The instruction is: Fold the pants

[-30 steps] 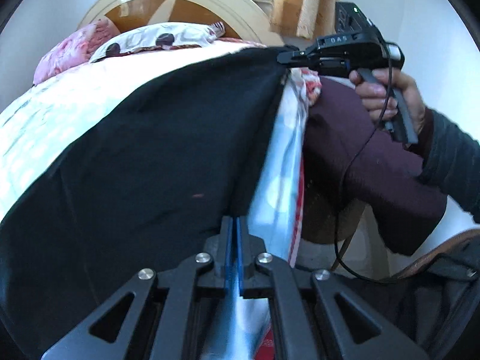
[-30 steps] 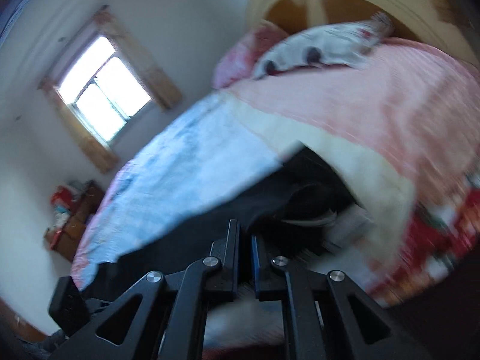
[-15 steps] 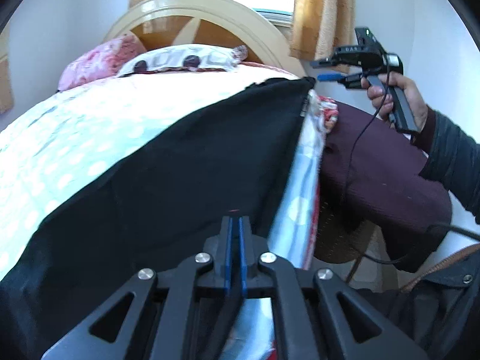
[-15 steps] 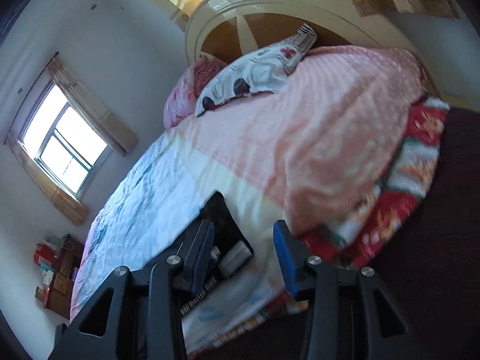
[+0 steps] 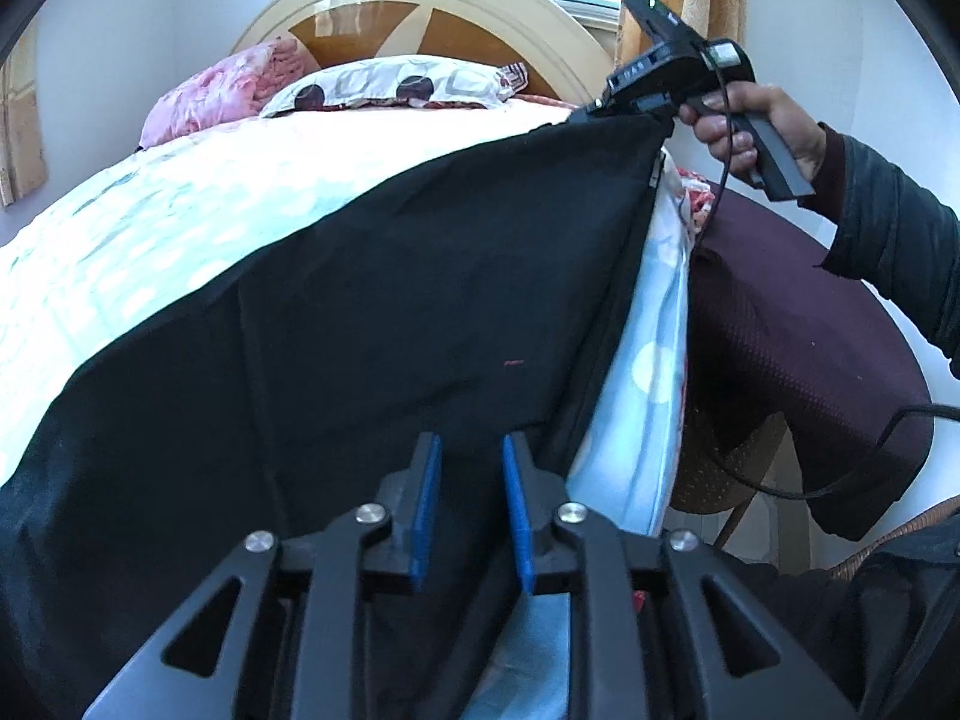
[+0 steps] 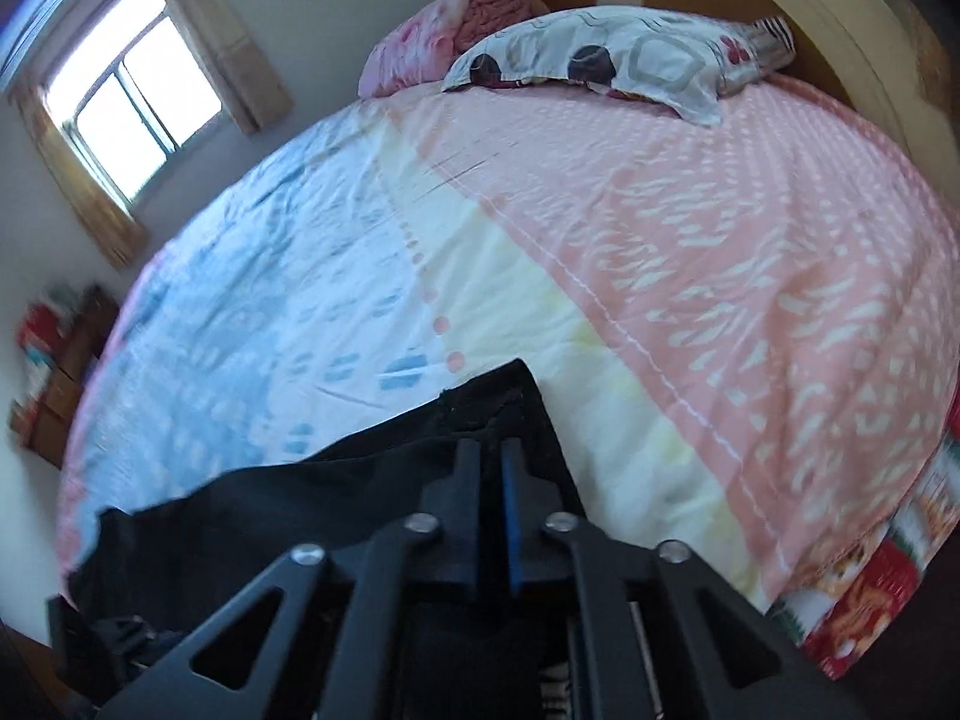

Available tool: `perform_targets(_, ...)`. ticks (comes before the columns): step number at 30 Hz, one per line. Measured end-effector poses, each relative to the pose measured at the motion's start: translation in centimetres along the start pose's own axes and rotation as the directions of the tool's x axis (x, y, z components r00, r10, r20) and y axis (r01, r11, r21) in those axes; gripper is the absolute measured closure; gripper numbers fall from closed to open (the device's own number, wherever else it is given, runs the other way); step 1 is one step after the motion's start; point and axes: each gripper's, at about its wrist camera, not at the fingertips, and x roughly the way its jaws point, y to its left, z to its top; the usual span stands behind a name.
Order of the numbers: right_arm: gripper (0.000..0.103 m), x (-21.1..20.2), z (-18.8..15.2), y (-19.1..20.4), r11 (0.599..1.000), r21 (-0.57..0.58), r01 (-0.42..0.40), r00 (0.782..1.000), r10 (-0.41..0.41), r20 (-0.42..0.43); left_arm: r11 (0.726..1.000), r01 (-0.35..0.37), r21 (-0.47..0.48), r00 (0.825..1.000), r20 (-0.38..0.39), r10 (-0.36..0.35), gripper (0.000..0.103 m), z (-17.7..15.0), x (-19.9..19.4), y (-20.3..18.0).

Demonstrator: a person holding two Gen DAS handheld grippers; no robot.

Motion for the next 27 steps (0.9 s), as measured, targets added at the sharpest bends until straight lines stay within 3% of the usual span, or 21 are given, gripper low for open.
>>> perform_targets(3,0.102,-1.2,0.8,0.2,1.000,-0.009,0.016,0.996,-0.015,0.089,1.000,0.007,-0.006,1.000,-0.001,-0.007,0.078,-0.1,0.2,0.0)
perform_targets(7,0.102,-1.0,1.7,-0.7,0.998,0.024,0.052,0.988,-0.055,0.143,1.000,0.015,0.005,1.000,-0.003,-0.015,0.073,-0.1,0.3,-0.3)
perform_targets(13,0.100,1.3,1.7,-3.1,0.994,0.104,0.021,0.996,-0.030,0.081,1.000,0.016,0.016,1.000,0.003,-0.016,0.068,0.0,0.2,-0.6)
perform_targets(15,0.088,0.5,1.1,-4.3,0.987,0.161,0.023,0.996,-0.036,0.079,1.000,0.016,0.007,1.000,0.008,-0.016,0.068,0.1,-0.1,-0.5)
perform_targets(16,0.060,-0.4,0.7,-4.7,0.985,0.173,0.028,0.995,-0.045,0.093,1.000,0.019,0.001,1.000,0.018,-0.019,0.067,0.2,-0.4,-0.5)
perform_targets(17,0.044,-1.5,0.2,-4.9,0.983,0.180,0.028,0.993,-0.048,0.112,1.000,0.026,-0.004,0.999,0.032,-0.026,0.063,0.3,-0.7,-0.5)
perform_targets(20,0.043,-5.4,-1.9,-4.8,0.978,0.206,-0.026,0.985,-0.011,0.175,1.000,0.020,-0.003,0.997,0.070,-0.020,0.051,0.5,-1.4,-0.9)
perform_targets(24,0.043,-7.6,-5.6,-1.9,0.986,0.139,-0.096,0.982,0.071,0.177,1.000,0.005,0.009,0.996,0.092,-0.006,0.050,0.3,-2.0,-1.5)
perform_targets(27,0.043,-5.8,-7.1,-0.7,0.994,0.107,-0.027,0.993,0.015,0.117,1.000,-0.015,0.004,0.995,0.102,0.014,0.043,-0.4,-2.6,-1.5)
